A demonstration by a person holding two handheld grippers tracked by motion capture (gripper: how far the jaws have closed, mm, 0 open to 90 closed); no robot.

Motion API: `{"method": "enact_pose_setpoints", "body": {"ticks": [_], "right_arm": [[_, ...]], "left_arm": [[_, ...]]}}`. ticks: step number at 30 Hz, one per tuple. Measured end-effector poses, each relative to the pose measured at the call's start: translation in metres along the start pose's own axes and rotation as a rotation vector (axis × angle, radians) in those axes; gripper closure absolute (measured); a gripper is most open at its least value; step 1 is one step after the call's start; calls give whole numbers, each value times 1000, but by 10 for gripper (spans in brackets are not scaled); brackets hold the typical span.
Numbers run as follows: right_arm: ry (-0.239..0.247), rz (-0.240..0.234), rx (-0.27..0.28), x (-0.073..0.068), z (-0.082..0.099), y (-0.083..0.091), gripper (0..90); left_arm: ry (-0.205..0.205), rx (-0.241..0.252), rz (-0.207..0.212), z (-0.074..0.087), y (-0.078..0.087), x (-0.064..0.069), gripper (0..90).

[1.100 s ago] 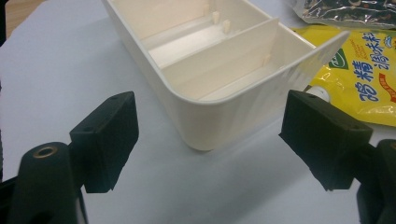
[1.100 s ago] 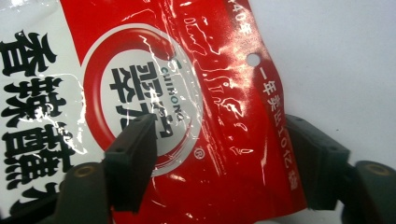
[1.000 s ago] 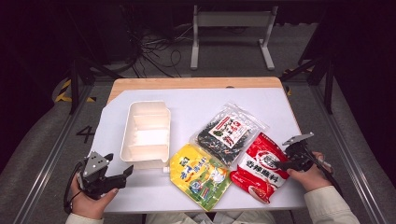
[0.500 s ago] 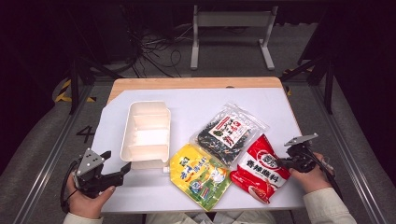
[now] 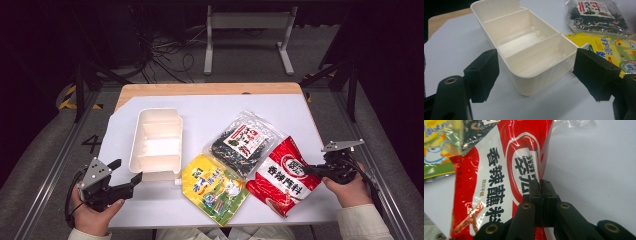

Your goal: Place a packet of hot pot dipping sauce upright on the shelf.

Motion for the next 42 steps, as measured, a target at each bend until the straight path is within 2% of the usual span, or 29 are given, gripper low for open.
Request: {"method": "enact_pose_setpoints", "body": {"ticks": [4,14,18,20,26,30,35,42], "right_arm": [[-5,-34,21,-4,-3,10,883],[41,-53,69,-21,-11,37,885],[67,-38,95,-27,-14,51,885],[75,-47,112,-32,-15,60,885],[117,-49,149,-41,-20,75,886],[143,-32,167,-46,-23,84,886],[145,-15,186,-46,-24,93,886],[155,-28,200,-50,-25,100,886]], "left_arm": [[0,2,-3,0,0,0,215],[-6,4,9,-1,0,4,216],[-10,8,10,-1,1,3,215],[-8,10,13,-1,0,3,215],[-15,9,16,-1,0,5,215],[-15,10,19,-1,-1,6,215],[-23,12,27,-4,0,7,216],[-26,31,36,-12,4,9,218]]}}
Point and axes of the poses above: each handheld gripper's, and its own axes: y roughly backward along the jaws, z roughly out of its underside, x roughly to its right, the point moved 9 cm from there along -y, roughly forward along the jaws, and after that the axes turned 7 degrees about -y, right-handed, at the moved point
